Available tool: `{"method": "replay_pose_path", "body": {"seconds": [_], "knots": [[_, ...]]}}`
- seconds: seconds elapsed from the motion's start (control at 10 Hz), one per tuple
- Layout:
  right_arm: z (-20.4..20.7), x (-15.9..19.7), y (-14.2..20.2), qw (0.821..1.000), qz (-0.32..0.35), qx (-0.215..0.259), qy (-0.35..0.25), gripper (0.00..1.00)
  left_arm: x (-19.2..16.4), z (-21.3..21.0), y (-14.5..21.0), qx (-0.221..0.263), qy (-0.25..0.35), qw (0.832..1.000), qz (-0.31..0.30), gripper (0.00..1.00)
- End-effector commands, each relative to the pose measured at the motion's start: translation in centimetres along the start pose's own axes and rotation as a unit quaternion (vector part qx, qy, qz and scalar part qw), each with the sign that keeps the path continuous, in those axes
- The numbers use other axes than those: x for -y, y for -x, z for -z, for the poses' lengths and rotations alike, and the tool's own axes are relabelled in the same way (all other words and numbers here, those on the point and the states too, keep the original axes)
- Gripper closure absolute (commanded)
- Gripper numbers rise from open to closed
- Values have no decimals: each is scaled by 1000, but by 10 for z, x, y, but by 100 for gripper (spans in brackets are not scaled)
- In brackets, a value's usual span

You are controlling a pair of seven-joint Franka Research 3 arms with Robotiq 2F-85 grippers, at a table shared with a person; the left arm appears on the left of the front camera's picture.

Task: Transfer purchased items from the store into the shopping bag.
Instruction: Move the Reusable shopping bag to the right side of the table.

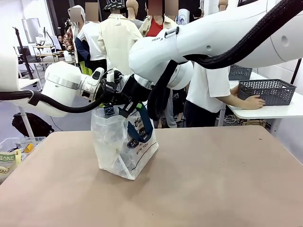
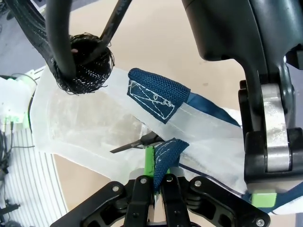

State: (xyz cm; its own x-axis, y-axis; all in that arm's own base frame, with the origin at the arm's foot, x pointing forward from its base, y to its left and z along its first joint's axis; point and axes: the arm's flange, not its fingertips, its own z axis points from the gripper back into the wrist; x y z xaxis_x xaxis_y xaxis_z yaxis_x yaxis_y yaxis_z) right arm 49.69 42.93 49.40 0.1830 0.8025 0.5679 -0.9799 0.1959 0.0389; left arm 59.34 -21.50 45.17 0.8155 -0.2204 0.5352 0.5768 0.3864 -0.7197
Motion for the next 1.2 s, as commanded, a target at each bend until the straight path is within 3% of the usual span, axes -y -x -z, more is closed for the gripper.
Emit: {"method": "replay_pose_path", "body": {"seconds": [0.0,0.5,0.6,0.9,1.0,1.1], "knots": [[-5,-3,-6,1000,14,3,22,100,0,3,-3,-9,-7,1000,-11,100],[-58,-23,9,992,69,-22,100,6,-7,5,0,-14,0,1000,-13,100],[-72,-25,15,991,75,-23,112,0,-9,4,0,-15,0,1000,-14,100],[-138,-18,50,971,150,-17,186,0,-9,4,1,-21,-1,1000,-12,100],[-167,-9,71,957,194,-25,216,0,-9,4,1,-24,-2,1000,-10,100],[-200,2,102,930,255,-44,261,0,-6,3,1,-27,-8,1000,-8,100]]}}
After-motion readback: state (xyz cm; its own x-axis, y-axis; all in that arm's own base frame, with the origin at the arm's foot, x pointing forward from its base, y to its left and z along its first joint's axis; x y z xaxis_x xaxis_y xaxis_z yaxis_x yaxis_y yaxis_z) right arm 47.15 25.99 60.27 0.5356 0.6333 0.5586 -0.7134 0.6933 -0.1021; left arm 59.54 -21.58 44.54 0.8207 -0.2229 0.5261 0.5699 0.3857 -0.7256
